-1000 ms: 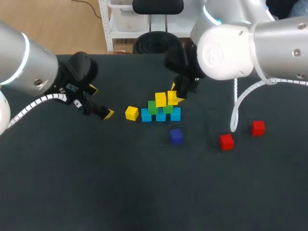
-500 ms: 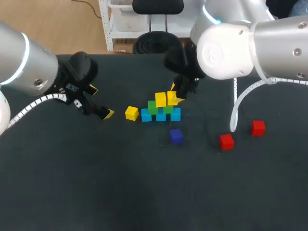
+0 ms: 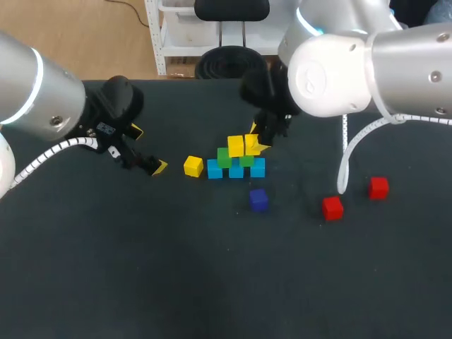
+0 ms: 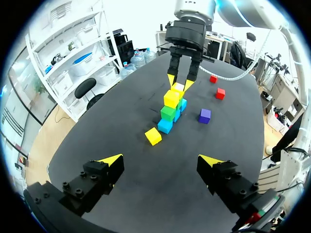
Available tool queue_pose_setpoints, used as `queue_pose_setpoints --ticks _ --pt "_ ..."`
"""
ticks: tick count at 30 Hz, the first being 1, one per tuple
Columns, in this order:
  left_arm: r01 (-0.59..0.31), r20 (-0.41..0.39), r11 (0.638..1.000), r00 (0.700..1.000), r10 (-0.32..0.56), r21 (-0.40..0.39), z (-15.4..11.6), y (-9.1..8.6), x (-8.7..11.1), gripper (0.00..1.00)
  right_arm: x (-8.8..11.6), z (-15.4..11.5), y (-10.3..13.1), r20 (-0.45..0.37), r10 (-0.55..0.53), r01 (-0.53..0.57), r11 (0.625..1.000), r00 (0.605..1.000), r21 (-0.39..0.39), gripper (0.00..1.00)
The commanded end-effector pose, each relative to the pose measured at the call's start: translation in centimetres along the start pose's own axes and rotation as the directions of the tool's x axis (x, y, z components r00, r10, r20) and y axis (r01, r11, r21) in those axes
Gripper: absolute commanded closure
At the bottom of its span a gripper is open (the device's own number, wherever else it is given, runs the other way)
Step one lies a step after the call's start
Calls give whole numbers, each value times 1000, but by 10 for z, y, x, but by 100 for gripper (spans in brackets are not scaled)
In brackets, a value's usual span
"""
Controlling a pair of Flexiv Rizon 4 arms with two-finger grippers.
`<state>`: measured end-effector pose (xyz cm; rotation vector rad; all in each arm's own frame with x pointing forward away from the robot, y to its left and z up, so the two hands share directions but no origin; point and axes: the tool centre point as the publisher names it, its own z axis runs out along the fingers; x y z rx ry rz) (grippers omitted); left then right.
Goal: Place the blue cubes, place green cubes on the blue cubes, place the yellow cubes on the green cubes, then place the red cubes on the yellow cubes, and place purple cube on the red cubes.
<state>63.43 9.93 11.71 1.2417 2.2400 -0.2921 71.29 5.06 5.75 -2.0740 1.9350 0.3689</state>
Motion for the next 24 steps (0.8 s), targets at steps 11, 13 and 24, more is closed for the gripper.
queue_pose_setpoints --ticks 11,13,24 --pt "-2 5 1000 1000 2 3 0 1 1 0 -1 1 1 1 -5 5 1000 1000 0 73" --pt "-2 5 1000 1000 2 3 0 1 1 0 -1 1 1 1 -6 6 1000 1000 0 68" --pt "-2 5 1000 1000 2 3 0 1 1 0 -2 2 0 -5 -8 8 1000 1000 3 31"
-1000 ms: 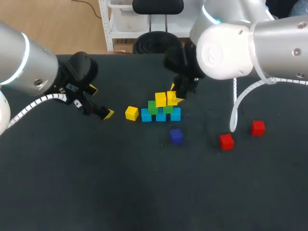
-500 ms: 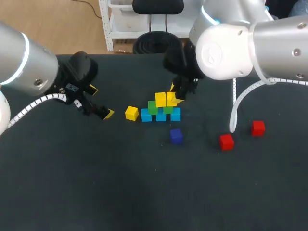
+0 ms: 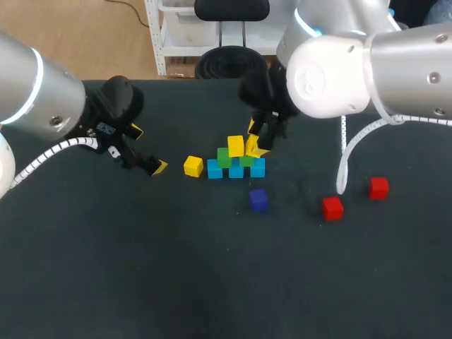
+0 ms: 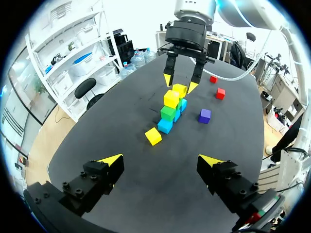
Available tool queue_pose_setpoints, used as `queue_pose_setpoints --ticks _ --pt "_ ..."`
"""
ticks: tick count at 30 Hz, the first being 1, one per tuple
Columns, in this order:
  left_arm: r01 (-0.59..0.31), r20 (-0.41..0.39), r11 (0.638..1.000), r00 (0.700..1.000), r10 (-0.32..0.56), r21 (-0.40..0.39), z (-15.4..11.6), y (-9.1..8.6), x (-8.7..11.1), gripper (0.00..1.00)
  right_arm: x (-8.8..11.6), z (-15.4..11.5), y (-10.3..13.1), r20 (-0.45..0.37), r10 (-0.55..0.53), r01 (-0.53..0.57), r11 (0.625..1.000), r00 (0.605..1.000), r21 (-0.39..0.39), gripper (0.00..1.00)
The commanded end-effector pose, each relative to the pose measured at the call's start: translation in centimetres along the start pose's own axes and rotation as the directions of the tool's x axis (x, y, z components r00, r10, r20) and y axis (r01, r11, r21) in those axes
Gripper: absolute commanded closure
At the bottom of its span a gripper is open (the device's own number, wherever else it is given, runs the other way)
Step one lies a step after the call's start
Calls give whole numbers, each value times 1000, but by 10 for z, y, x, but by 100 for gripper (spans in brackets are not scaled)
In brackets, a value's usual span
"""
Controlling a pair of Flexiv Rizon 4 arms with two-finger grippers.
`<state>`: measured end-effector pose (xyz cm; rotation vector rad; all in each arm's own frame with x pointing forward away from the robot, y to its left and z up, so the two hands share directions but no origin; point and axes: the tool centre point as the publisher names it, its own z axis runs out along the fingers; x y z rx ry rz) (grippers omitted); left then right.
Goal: Place the blue cubes, place green cubes on the blue cubes, place the yellow cubes on the green cubes, then place the red cubes on the yellow cubes, and place purple cube on the red cubes.
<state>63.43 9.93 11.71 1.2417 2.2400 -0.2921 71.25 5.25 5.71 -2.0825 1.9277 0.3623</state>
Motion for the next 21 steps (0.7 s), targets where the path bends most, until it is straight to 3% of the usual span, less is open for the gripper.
queue_pose_setpoints --ticks 1,14,21 --pt "-2 5 1000 1000 2 3 0 1 1 0 0 1 0 -2 0 0 1000 1000 2 31" --pt "-2 5 1000 1000 2 3 0 1 1 0 6 -11 -4 3 27 -27 999 1000 25 23" --pt "-2 5 1000 1000 2 3 0 1 1 0 19 -22 -7 9 29 -30 999 1000 41 26"
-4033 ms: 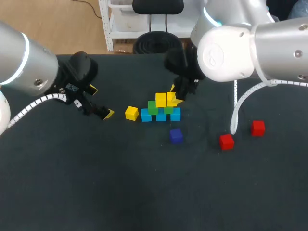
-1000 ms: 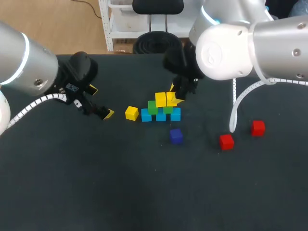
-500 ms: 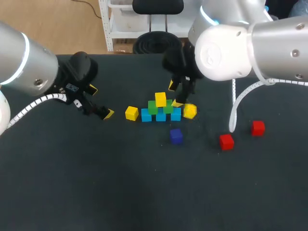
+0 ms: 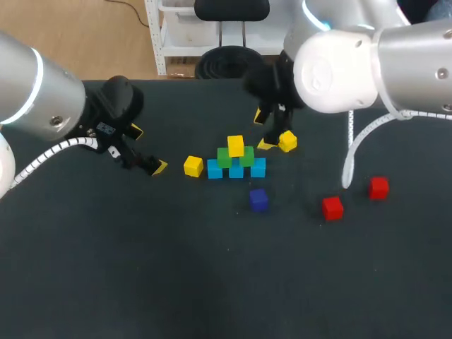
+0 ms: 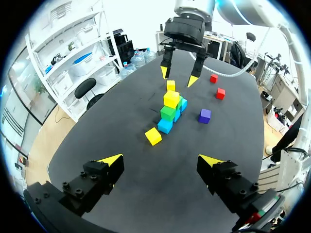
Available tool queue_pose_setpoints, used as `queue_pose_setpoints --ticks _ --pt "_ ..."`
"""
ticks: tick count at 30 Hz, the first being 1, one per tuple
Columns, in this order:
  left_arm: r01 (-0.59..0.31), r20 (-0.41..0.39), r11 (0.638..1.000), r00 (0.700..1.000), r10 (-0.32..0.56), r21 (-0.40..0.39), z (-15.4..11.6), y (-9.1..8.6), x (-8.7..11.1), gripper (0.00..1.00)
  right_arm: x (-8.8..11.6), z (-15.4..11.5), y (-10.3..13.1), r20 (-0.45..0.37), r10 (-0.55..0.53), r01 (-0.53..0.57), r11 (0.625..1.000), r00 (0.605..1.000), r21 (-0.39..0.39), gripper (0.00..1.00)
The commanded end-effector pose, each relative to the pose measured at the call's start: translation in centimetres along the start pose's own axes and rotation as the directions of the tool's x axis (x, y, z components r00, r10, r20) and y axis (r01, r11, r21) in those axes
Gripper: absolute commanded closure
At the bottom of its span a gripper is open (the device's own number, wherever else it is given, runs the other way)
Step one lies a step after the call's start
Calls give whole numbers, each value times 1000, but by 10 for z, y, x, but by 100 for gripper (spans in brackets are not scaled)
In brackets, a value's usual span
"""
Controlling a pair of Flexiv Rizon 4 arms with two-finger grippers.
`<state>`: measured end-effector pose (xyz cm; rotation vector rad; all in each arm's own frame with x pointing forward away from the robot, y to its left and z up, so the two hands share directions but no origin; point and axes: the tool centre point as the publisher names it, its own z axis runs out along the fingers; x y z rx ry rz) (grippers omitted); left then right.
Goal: Place the blue cubes, place green cubes on the blue cubes, place the yellow cubes on the green cubes, then place the red cubes on the yellow cubes, and place purple cube on the red cubes.
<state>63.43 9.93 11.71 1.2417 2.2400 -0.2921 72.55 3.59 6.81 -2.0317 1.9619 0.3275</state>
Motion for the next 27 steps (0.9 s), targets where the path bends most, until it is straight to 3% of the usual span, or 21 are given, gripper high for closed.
queue_pose_setpoints --ticks 1,5,8,13,17,20,27 --pt "-2 5 1000 1000 2 3 0 1 1 0 9 -6 5 18 -19 19 1000 1000 3 26" --pt "-2 5 1000 1000 2 3 0 1 1 0 21 -6 5 25 -70 70 998 997 -9 25" --pt "-2 5 1000 1000 2 3 0 1 1 0 29 -6 3 45 -117 118 993 992 -16 34" --pt "-2 5 1000 1000 2 3 0 1 1 0 37 -6 -2 76 -167 169 985 983 -21 23" --pt "-2 5 1000 1000 2 3 0 1 1 0 43 -4 -8 66 -206 209 977 976 -32 28" --pt "-2 5 1000 1000 2 3 0 1 1 0 49 -2 -14 50 -254 256 966 966 -36 34" --pt "-2 5 1000 1000 2 3 0 1 1 0 61 1 -28 52 -393 397 914 918 -81 35"
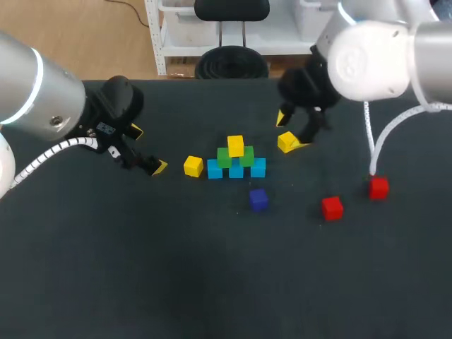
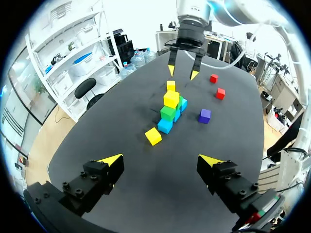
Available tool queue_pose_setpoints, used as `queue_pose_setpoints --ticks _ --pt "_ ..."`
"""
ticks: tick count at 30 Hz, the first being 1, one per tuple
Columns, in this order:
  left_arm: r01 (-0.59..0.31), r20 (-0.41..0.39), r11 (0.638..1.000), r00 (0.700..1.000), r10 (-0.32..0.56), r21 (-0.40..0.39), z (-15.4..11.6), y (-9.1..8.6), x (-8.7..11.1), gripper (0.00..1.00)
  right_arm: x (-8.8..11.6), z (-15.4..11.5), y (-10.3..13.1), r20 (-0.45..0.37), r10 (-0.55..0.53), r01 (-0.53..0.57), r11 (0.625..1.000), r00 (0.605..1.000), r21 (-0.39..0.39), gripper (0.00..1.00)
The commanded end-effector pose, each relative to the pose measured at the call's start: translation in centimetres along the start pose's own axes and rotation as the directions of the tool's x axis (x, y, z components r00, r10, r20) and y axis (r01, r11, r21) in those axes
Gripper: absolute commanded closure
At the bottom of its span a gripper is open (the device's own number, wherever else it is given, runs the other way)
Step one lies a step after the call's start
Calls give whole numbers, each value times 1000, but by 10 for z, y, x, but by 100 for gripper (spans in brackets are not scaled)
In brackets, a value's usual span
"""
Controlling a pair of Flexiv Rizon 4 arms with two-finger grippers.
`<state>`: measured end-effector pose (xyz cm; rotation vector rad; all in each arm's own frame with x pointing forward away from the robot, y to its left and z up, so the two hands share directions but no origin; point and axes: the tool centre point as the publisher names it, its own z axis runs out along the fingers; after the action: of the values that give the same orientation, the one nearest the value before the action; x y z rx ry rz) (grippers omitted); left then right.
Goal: Place the blue cubes, place green cubes on the blue cubes, place the yellow cubes on the green cubes, then place the red cubes on the yellow cubes, and place purple cube on the red cubes.
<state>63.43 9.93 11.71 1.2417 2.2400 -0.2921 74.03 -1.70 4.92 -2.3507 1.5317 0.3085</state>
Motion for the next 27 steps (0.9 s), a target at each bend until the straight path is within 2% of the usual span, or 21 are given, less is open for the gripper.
queue_pose_setpoints --ticks 1,8,13,17,21,27 --pt "-2 5 1000 1000 2 3 0 1 1 0 12 2 -15 14 -54 54 998 998 -41 35" --pt "-2 5 1000 1000 2 3 0 1 1 0 34 5 -23 5 -99 99 993 995 -59 35" --pt "-2 5 1000 1000 2 3 0 1 1 0 43 14 -28 -14 -137 135 988 991 -71 42" --pt "-2 5 1000 1000 2 3 0 1 1 0 47 23 -32 -48 -177 174 983 983 -58 50" --pt "-2 5 1000 1000 2 3 0 1 1 0 50 29 -34 -77 -193 190 981 978 -45 51" --pt "-2 5 1000 1000 2 3 0 1 1 0 42 31 -32 -91 -176 174 984 980 -35 51"
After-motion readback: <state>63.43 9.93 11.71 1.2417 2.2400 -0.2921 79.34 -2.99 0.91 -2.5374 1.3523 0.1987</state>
